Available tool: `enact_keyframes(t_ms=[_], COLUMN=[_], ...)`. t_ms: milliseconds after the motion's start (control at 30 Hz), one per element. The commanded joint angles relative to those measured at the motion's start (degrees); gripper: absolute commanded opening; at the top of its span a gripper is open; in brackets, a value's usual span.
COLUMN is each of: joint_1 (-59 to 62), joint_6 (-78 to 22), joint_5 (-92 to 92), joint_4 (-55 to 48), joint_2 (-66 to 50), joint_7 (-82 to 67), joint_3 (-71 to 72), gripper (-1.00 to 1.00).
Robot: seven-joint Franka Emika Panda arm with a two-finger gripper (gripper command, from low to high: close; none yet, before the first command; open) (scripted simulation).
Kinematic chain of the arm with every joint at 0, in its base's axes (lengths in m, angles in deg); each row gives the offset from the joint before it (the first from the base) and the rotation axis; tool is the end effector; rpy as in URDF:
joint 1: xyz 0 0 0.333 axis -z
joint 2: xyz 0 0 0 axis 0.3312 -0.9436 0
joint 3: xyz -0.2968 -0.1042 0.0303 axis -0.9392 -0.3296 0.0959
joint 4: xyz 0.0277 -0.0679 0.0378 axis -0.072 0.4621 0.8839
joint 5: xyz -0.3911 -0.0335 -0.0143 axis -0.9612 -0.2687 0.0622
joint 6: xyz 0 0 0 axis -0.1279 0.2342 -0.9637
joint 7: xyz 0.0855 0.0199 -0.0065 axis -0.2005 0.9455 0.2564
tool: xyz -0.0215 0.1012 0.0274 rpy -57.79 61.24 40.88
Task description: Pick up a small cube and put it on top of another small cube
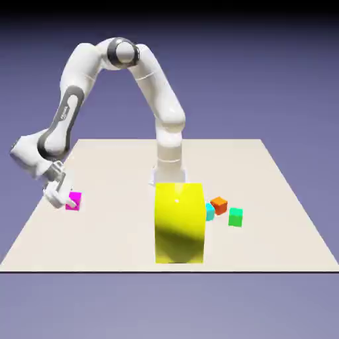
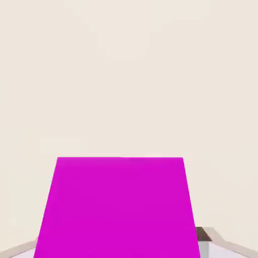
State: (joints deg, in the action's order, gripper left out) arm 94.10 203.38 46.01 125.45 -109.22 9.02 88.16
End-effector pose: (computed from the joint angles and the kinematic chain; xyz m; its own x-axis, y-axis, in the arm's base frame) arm 0.3460 -0.3872 0.1990 -0.5337 -0.7648 -0.3610 -0.8360 0.4127 0.3616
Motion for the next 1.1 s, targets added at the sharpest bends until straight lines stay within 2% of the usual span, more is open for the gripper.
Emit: enact_keyframes(t_ms=[0, 667, 900, 1067], joint_1=[-2.1, -43.6, -58.1, -62.1], joint_6=[0.7, 15.4, 18.2, 11.1], joint_5=[-1.5, -28.6, -31.9, -19.4], joint_4=[-0.1, -0.9, 5.0, 7.6], joint_2=[0.7, 14.3, 15.6, 11.5], joint_7=[0.1, 0.2, 2.6, 4.1], joint_3=[0.3, 6.2, 11.5, 13.2], gripper=[-1.00, -1.00, -1.00, -1.00])
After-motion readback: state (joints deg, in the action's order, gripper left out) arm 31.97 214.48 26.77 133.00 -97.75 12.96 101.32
